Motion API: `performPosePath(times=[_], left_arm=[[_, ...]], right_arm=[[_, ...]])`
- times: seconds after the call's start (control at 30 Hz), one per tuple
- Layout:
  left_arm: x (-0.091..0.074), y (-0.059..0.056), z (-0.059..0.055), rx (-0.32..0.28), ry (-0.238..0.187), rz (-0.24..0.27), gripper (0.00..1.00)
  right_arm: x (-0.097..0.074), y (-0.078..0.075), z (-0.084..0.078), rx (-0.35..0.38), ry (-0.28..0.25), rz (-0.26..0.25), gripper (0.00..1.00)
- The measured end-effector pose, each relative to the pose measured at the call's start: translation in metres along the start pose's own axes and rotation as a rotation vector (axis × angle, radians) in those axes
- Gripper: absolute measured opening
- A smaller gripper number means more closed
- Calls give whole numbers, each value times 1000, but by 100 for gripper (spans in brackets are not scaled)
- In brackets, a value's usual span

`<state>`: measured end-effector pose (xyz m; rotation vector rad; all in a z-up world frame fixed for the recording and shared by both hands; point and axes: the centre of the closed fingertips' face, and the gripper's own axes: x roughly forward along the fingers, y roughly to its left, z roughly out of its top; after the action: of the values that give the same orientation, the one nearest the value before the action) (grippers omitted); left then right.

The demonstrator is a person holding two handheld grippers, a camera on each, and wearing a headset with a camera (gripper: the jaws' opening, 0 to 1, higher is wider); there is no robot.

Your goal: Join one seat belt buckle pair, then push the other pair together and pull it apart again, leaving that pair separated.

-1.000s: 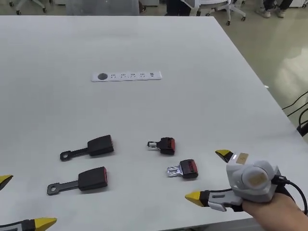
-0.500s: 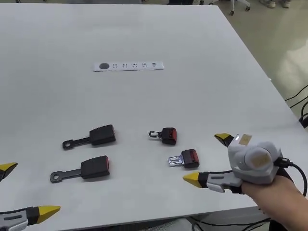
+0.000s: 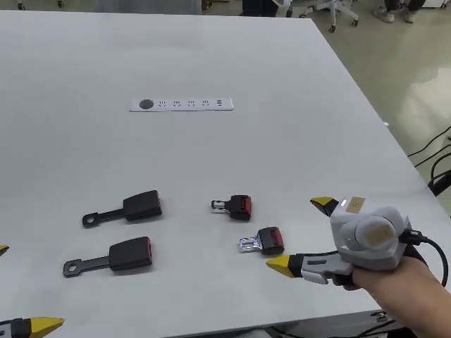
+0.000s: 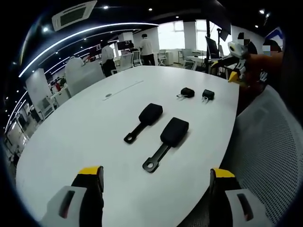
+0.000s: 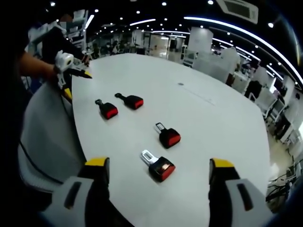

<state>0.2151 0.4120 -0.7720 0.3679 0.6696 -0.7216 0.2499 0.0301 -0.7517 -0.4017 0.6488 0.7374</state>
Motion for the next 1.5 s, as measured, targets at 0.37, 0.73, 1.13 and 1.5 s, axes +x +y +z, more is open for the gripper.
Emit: performPosePath(times=[0.37,0.73,1.13,1.5], left_arm=[[11,-6,23,14,24,-26,89],[31,-16,40,75,36,-62,81],[50,-30,32,150,101,-121,76],[79,-46,31,273,135,-206,63]], right_arm=[[3,3,-9,-36,35,14,86],[5,3,-19,-87,73,27,81],[16,7,-23,-221,115,83,73],[35,15,-26,-383,191,198,57]])
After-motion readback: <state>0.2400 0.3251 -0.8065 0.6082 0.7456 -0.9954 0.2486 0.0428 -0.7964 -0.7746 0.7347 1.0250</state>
